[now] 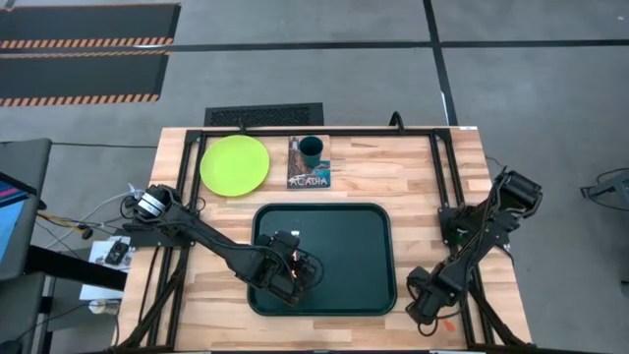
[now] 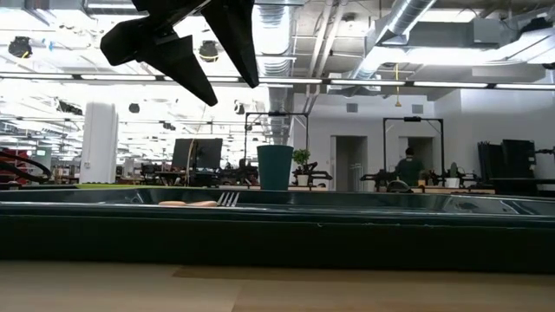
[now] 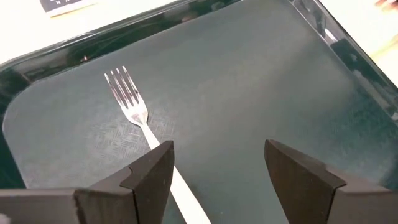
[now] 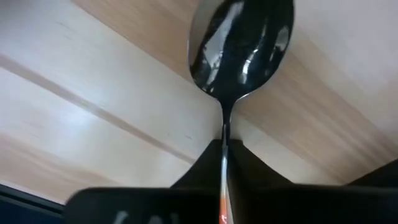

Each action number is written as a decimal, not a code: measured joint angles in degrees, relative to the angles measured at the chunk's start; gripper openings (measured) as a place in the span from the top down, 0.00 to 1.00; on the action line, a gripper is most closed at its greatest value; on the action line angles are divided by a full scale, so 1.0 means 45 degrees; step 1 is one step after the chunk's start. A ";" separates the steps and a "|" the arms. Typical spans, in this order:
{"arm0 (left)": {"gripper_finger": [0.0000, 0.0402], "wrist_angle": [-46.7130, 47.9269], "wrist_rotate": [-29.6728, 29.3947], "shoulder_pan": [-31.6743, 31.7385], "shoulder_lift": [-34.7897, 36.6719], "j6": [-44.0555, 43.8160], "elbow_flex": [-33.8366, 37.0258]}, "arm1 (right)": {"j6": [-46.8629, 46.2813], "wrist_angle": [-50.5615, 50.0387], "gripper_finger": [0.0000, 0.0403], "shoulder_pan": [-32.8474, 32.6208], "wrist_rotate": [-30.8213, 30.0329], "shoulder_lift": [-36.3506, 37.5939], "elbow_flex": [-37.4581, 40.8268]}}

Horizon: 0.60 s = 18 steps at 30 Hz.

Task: Pick and place plate/cup/fork/spoon on tray
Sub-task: Put the orange spoon on the black tray to the left of the orange fork

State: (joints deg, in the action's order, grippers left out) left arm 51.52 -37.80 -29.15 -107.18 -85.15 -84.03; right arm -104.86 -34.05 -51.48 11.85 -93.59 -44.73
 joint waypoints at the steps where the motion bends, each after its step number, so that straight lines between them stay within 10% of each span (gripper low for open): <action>1: 0.41 0.0001 0.0000 0.0000 0.0000 0.0001 0.0000 | 0.0001 -0.0015 0.98 0.0008 -0.0056 -0.0002 0.0000; 18: 0.41 -0.1012 -0.0844 0.0054 0.0000 0.0339 0.0000 | 0.0564 -0.3056 0.99 0.0104 -0.2464 0.1529 -0.1259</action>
State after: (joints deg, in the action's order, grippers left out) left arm 46.97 -41.60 -28.90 -107.18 -83.62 -84.03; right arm -102.32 -47.80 -51.01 0.76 -86.71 -50.40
